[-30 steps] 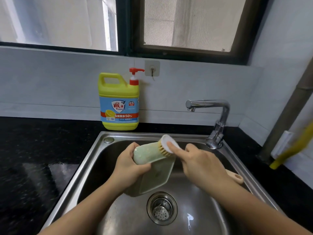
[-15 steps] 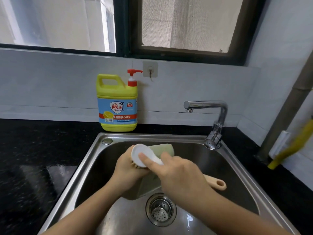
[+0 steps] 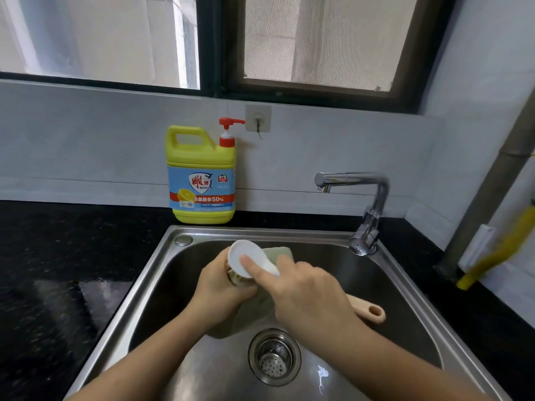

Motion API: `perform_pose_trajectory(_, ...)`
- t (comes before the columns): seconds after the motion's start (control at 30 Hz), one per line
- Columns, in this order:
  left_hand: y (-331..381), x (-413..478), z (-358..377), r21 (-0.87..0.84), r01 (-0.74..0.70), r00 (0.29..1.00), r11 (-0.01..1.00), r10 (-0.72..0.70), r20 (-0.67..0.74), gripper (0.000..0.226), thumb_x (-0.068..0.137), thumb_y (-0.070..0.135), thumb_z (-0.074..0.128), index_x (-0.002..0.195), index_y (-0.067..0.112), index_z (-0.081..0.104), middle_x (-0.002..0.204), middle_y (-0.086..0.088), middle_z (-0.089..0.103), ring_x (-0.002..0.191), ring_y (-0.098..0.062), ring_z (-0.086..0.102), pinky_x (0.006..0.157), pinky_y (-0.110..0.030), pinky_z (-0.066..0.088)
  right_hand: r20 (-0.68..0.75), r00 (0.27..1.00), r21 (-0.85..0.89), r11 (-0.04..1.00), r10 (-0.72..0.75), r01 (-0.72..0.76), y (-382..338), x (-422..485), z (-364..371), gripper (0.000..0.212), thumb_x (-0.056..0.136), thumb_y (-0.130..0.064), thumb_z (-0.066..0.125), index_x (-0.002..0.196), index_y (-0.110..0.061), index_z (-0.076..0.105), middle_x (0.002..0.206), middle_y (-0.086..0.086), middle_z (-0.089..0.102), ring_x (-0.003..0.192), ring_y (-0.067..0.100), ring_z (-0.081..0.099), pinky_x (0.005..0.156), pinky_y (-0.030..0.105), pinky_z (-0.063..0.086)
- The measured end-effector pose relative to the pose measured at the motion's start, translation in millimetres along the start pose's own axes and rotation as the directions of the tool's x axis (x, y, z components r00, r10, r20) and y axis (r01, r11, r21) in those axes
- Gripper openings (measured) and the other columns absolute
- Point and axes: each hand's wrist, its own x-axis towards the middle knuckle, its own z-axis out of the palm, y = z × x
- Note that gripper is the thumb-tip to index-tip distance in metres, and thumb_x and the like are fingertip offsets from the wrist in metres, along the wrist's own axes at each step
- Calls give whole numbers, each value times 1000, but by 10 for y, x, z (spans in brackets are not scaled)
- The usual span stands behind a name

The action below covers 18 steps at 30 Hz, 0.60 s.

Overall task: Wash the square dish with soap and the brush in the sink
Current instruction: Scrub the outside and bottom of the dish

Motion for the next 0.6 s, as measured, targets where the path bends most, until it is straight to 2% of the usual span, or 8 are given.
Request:
perform_pose_trajectory(0.1,-34,8,-11,13,39,998,999,-39,42,42,64,2,80,89,25,56,86,4,65,80,-5,64,64,-14,51,54,997,-14,998,59,-59,156,73,54,56,71,-19,46,121,-36,63,64,1,52,39,21,47,33,25,31)
perform_pose_trajectory(0.17,-28,19,-18,18,81,995,997,-82,59,36,58,16,77,86,15,55,84,-2,63,77,-13,62,63,-24,53,93,985,-26,989,145,-143,301,93,100,61,77,-21,58,134,-41,48,70,2,44,50,23,52,41,30,35)
perform_pose_trajectory(0.23,-22,24,-26,-37,133,991,990,-131,40,37,56,21,74,85,13,53,85,-6,63,78,-19,61,66,-36,54,226,943,-15,969,243,-246,486,73,153,64,92,-22,44,145,-45,17,82,2,34,68,25,50,58,34,36)
perform_pose_trajectory(0.3,-6,29,-33,-104,174,985,979,-173,21,34,59,17,76,84,12,53,85,-9,63,76,-19,61,67,-38,54,257,913,-15,945,318,-326,620,23,210,65,95,-17,36,147,-44,8,85,2,32,70,25,44,62,33,34)
perform_pose_trajectory(0.4,-6,37,-29,-189,214,976,958,-216,12,31,67,3,78,85,13,54,85,-7,64,77,-18,61,66,-35,54,257,880,-18,913,398,-408,713,-36,267,67,95,-13,35,148,-42,8,84,2,36,66,24,40,60,33,34)
perform_pose_trajectory(0.47,-14,40,-18,-256,239,969,937,-247,3,36,61,9,79,90,14,56,90,-7,65,81,-20,64,68,-35,55,249,878,2,906,409,-423,685,-57,252,70,94,-12,39,148,-42,5,82,2,36,63,23,40,57,34,35)
perform_pose_trajectory(0.5,-16,45,-14,-286,252,965,925,-264,-3,39,59,13,77,93,13,57,92,-8,66,84,-22,64,69,-35,55,204,902,14,920,380,-391,644,-64,239,75,91,-11,46,148,-41,8,79,2,36,59,22,40,53,34,36)
perform_pose_trajectory(0.6,-35,52,1,-349,272,956,897,-293,-10,42,59,11,77,96,11,57,95,-12,67,86,-25,65,71,-38,56,29,980,14,980,199,-199,409,-125,266,81,61,-7,74,134,-33,50,64,2,40,40,19,39,37,27,26)
